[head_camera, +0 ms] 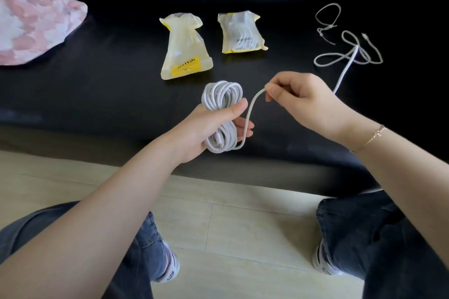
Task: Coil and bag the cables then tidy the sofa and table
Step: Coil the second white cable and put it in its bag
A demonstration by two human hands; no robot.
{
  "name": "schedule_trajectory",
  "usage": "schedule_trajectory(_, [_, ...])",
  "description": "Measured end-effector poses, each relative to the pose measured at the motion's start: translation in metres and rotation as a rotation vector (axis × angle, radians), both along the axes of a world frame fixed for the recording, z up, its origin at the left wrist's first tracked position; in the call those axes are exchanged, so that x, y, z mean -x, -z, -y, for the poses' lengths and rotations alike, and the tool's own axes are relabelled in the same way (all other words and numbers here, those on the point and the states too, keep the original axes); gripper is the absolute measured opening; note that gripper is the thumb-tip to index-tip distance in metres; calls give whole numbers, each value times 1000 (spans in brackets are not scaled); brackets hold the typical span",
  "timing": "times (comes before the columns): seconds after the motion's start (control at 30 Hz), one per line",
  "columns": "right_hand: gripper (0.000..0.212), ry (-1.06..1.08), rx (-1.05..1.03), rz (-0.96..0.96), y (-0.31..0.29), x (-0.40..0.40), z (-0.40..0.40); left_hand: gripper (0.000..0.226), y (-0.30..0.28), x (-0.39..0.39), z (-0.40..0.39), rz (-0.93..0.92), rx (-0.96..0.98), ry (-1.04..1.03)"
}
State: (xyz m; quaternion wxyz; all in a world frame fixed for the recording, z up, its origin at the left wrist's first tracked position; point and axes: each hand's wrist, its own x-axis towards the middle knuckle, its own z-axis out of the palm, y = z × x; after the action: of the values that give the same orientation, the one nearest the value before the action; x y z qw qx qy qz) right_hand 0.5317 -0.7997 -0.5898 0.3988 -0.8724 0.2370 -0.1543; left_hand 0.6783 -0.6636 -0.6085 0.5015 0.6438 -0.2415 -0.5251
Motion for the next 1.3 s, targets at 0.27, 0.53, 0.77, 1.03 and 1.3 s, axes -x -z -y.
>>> schedule_trajectory(0.27, [27, -12, 67, 80, -17, 3, -8, 26, 1, 12, 13, 119, -102, 47])
schedule_trajectory(0.53, [12, -45, 106, -54, -29, 20, -4, 39, 4, 33, 31, 175, -237, -14])
schedule_trajectory(0.77, [21, 39, 94, 31, -40, 49, 12, 36, -19, 11, 13, -293, -113, -153])
schedule_trajectory(1.03, [23, 128, 280, 12, -18, 27, -16, 39, -27, 9, -11, -476, 15, -312])
schedule_trajectory(1.3, [30, 46, 113, -66, 0, -6, -31, 14, -4, 2, -21, -520, 29, -415])
